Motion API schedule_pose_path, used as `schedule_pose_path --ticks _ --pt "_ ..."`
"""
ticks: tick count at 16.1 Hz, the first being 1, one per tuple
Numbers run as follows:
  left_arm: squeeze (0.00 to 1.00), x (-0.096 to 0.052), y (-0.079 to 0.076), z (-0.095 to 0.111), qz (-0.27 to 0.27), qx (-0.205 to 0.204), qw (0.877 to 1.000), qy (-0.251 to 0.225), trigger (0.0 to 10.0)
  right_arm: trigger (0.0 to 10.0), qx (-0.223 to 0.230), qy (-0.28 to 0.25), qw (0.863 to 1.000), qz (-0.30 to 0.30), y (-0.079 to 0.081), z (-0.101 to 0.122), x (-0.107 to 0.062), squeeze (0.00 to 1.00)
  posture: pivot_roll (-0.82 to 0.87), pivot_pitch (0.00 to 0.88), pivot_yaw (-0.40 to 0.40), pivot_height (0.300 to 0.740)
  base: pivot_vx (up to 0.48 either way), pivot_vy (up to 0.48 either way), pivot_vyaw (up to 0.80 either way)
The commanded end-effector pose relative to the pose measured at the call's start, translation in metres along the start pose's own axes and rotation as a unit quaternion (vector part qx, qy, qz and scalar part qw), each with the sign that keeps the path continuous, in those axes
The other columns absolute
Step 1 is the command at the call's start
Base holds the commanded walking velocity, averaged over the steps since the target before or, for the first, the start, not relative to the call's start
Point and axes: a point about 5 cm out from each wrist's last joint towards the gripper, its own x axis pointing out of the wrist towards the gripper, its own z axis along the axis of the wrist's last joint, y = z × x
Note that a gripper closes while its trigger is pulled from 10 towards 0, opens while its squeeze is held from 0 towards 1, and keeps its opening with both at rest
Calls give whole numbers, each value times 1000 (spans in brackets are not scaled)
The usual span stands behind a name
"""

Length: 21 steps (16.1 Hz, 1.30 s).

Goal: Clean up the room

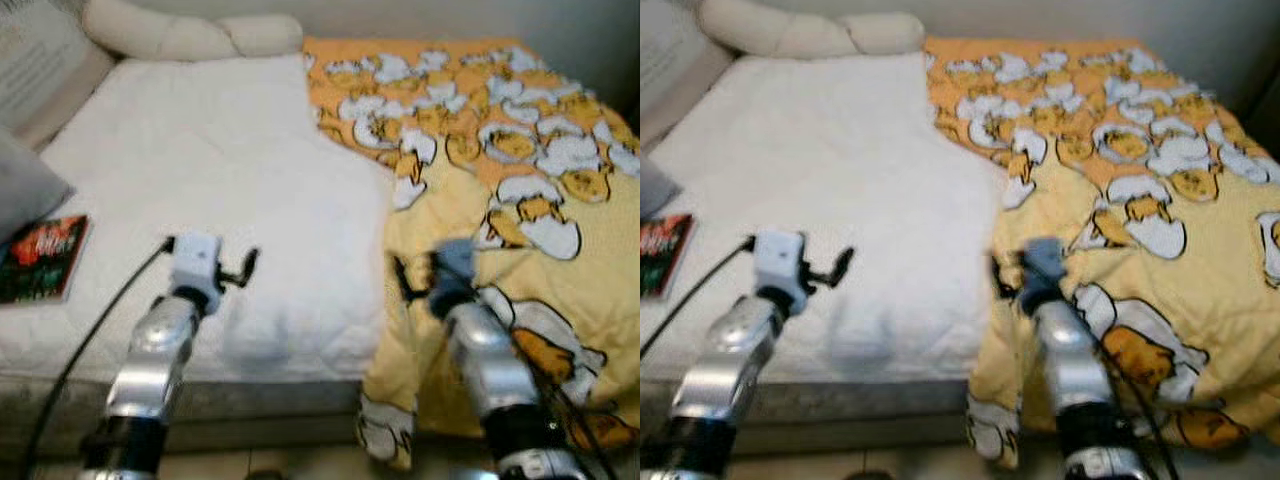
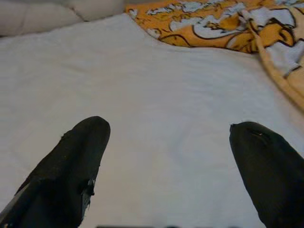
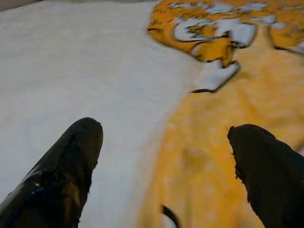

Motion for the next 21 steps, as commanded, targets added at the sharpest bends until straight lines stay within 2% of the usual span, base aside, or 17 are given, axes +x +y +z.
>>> schedule_pose_path --ticks 1,3,4,5,6,8,9,14,15,17,18,19,20,21 --pt "0 2 -7 4 -22 9 1000 -7 10000 10000 -17 26 1000 7 -7 -8 -1 1000 57 0 48 740 0 0 0" --pt "0 3 -7 4 -42 22 999 0 10000 10000 -13 73 997 37 -6 -17 5 1000 56 0 57 740 0 0 0" --pt "0 3 -8 4 -58 27 998 3 10000 10000 -16 93 994 49 -5 -21 9 243 62 0 60 740 0 0 0" --pt "0 1 -9 2 -95 44 994 16 10000 10000 -27 120 991 62 -2 -26 14 0 68 0 59 740 0 0 0" --pt "0 -3 -10 -2 -143 71 987 35 10000 10000 -40 143 987 64 0 -29 19 0 76 0 56 740 0 0 0" --pt "0 -10 -7 -6 -197 94 974 62 10000 10000 -54 170 983 44 -1 -32 24 0 91 0 55 740 0 0 0" --pt "0 -16 -5 -8 -231 109 964 80 10000 10000 -55 194 979 33 -1 -36 25 0 96 0 60 740 0 0 0" --pt "0 -27 7 -5 -274 128 947 107 10000 10000 -79 230 970 -4 2 -44 27 0 154 0 69 740 0 0 0" --pt "0 -32 8 -5 -278 129 945 111 10000 10000 -72 239 968 -6 4 -47 26 0 174 0 68 740 0 0 0" --pt "0 -37 9 -5 -282 131 943 117 10000 8941 -93 248 964 -21 1 -50 24 0 186 0 68 740 0 0 0" --pt "0 -39 10 -4 -284 132 942 119 10000 6784 -88 249 964 -35 -2 -51 23 0 194 0 68 740 0 0 0" --pt "0 -41 10 -4 -285 134 941 122 10000 4980 -63 254 964 -44 -3 -53 21 0 206 0 70 740 0 0 0" --pt "0 -43 10 -3 -287 136 940 123 10000 4627 -40 255 965 -46 -4 -55 20 0 216 0 71 740 0 0 0" --pt "0 -44 10 -1 -290 139 939 124 10000 3255 -17 248 968 -41 -4 -54 20 0 225 0 73 740 0 0 0"
